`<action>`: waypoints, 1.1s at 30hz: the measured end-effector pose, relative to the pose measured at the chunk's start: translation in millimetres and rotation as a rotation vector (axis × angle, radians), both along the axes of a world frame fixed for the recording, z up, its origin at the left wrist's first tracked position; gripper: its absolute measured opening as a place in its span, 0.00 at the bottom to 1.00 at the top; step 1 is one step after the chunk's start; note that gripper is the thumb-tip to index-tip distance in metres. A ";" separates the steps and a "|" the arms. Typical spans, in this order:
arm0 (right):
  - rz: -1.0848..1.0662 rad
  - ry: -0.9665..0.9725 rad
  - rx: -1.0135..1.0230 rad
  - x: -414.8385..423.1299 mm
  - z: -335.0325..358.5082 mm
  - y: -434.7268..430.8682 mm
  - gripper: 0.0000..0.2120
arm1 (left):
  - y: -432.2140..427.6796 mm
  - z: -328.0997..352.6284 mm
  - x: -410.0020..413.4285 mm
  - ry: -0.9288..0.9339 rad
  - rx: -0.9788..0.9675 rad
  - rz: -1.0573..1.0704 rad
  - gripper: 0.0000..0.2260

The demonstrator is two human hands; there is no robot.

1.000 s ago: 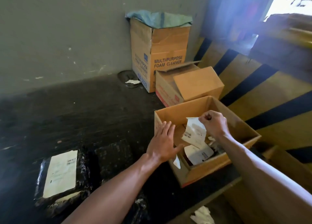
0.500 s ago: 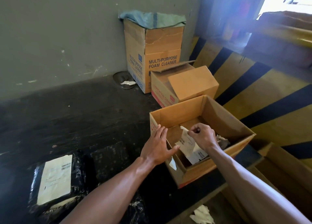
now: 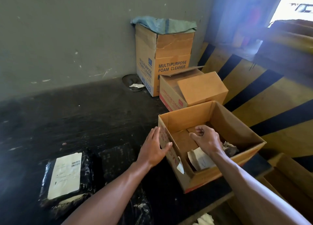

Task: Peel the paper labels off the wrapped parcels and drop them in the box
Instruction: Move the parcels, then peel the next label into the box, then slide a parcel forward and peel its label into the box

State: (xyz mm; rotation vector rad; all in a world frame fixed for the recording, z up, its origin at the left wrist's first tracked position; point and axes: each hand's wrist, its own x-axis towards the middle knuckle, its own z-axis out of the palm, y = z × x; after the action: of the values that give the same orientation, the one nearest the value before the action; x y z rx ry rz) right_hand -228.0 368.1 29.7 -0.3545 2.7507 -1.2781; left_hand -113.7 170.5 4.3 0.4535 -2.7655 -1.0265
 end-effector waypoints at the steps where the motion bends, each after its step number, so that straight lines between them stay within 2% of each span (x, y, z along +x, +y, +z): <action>1: 0.008 0.012 -0.012 0.8 2.2 -7.1 0.19 | -9.6 -2.0 5.7 -0.010 0.028 0.049 0.40; 3: 0.039 0.065 -0.019 3.9 7.3 -25.2 0.22 | -30.2 -6.4 19.0 -0.028 0.086 0.153 0.39; 8: 0.229 0.151 -0.054 22.8 13.7 -84.1 0.16 | -76.9 -21.5 63.1 -0.097 0.192 0.371 0.38; 10: 0.283 0.124 -0.019 31.7 8.5 -110.9 0.17 | -88.5 -29.7 82.5 -0.103 0.219 0.448 0.38; 14: 0.368 0.086 0.127 51.4 -17.5 -159.5 0.25 | -100.1 -48.9 116.5 -0.139 0.295 0.565 0.36; 17: 0.385 -0.053 0.211 66.4 -51.6 -185.9 0.28 | -104.7 -64.9 131.3 -0.199 0.367 0.628 0.36; 21: 0.437 -0.292 0.318 84.6 -96.4 -195.9 0.35 | -108.4 -85.7 138.6 -0.299 0.475 0.667 0.40; 24: 0.469 -0.391 0.332 96.8 -119.0 -193.4 0.39 | -107.4 -95.5 138.4 -0.295 0.514 0.676 0.42; 28: 0.476 -0.392 0.256 97.5 -130.1 -196.3 0.35 | -110.2 -101.3 130.7 -0.228 0.484 0.695 0.37; 31: 0.449 -0.384 0.190 90.3 -132.3 -196.9 0.43 | -110.1 -95.2 127.4 -0.180 0.431 0.680 0.32; 33: 0.424 -0.363 0.165 92.1 -117.4 -194.9 0.44 | -107.9 -86.7 127.2 -0.151 0.411 0.647 0.31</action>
State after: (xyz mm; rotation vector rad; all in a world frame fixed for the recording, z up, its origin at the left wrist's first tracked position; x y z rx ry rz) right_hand -135.9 173.2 -87.8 -0.5863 2.2931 -0.9001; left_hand 13.5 62.6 -82.4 1.4106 -2.2203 -1.3928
